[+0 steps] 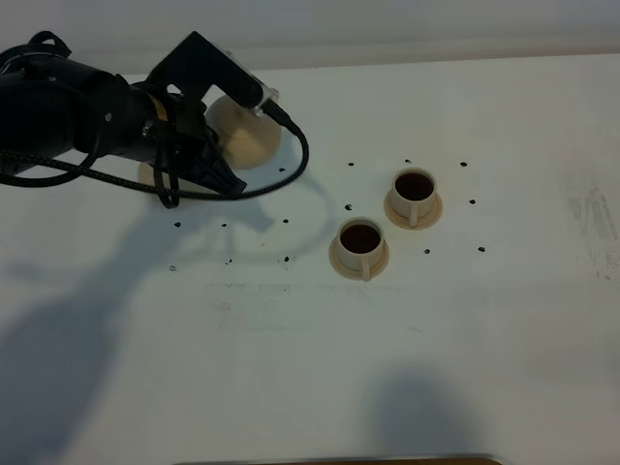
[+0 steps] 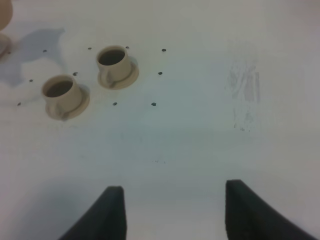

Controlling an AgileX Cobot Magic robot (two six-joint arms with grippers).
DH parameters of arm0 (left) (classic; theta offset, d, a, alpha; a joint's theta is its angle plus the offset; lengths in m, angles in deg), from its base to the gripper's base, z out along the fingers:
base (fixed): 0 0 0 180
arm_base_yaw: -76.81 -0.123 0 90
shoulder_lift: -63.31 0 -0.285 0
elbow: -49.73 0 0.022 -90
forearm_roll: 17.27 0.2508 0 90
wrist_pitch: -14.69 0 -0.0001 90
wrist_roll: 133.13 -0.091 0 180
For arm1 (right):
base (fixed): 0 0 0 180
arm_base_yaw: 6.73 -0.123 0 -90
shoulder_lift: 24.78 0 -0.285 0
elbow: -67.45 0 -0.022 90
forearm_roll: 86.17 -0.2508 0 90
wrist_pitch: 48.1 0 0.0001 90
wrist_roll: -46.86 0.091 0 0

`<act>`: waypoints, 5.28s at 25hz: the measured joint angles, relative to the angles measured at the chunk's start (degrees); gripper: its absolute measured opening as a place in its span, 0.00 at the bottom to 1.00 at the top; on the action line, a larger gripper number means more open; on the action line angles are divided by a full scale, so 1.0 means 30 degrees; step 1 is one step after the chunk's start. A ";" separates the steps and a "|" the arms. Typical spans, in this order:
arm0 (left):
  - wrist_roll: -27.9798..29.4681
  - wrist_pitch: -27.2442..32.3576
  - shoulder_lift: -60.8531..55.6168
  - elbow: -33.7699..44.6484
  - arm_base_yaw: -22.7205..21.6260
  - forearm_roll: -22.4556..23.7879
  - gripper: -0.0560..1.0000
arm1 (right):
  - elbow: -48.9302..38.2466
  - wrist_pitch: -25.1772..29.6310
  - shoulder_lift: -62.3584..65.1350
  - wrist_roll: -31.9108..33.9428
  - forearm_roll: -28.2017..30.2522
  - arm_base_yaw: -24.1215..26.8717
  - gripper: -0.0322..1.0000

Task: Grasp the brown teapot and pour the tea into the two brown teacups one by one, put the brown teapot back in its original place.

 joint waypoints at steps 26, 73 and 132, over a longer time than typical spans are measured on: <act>0.4672 0.3373 -0.0216 0.0000 0.1326 -0.2286 0.21 | 0.0000 0.0000 0.0000 0.0000 0.0000 0.0000 0.45; 0.3646 0.2756 -0.1498 0.2547 -0.4972 -0.1335 0.21 | 0.0000 0.0000 0.0000 0.0000 0.0000 0.0000 0.45; 0.1831 -0.0708 0.3691 -0.0163 -0.4869 -0.3153 0.21 | 0.0000 0.0000 0.0000 0.0000 0.0000 0.0000 0.45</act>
